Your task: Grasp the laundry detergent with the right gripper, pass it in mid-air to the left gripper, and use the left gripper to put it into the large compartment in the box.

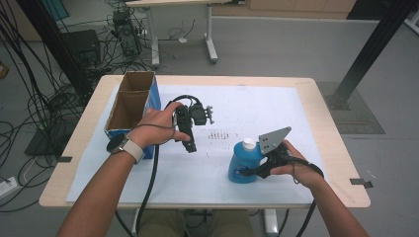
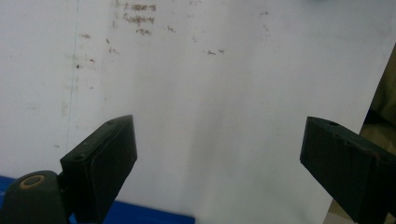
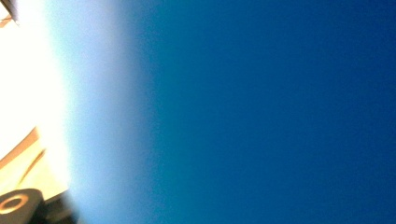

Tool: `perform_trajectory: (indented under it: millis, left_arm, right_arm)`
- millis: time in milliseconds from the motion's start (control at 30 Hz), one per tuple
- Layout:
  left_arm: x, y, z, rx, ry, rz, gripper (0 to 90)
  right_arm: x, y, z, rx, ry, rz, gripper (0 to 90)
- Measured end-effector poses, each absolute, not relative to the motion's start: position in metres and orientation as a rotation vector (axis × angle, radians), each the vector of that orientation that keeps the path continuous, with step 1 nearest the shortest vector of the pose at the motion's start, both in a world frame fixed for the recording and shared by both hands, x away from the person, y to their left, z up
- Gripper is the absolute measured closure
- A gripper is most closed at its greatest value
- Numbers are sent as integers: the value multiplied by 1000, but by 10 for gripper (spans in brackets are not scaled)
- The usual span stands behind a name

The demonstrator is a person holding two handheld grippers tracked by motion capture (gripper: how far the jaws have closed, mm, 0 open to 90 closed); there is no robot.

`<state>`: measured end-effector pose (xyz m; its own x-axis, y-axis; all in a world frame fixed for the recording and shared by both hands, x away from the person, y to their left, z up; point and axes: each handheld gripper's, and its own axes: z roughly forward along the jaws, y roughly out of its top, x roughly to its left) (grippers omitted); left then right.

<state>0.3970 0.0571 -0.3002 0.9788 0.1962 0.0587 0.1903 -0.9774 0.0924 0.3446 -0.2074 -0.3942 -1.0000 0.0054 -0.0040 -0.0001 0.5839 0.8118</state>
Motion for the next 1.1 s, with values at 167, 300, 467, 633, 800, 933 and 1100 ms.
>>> perform_trajectory:
  millis: [167,300,467,633,800,933,1100]
  left_arm:
    - [397,57,-300,3039,297,103,113]
    - [397,56,-300,3043,296,99,114]
    - [397,56,-300,3038,301,99,113]
    - [397,56,-301,3038,299,98,113]
    - [397,56,-301,3039,298,98,113]
    - [397,56,-301,3033,302,97,113]
    - [397,56,-300,3038,299,96,113]
  right_arm:
    - [344,-207,-394,2,2790,1428,439]
    - [345,-207,-394,2,2790,1432,438]
    - [345,-207,-394,3,2791,1429,438]
    - [345,-207,-394,3,2791,1430,437]
    - [345,-207,-394,7,2790,1432,436]
    - [345,-208,-395,9,2790,1435,436]
    - [345,-208,-395,9,2792,1438,436]
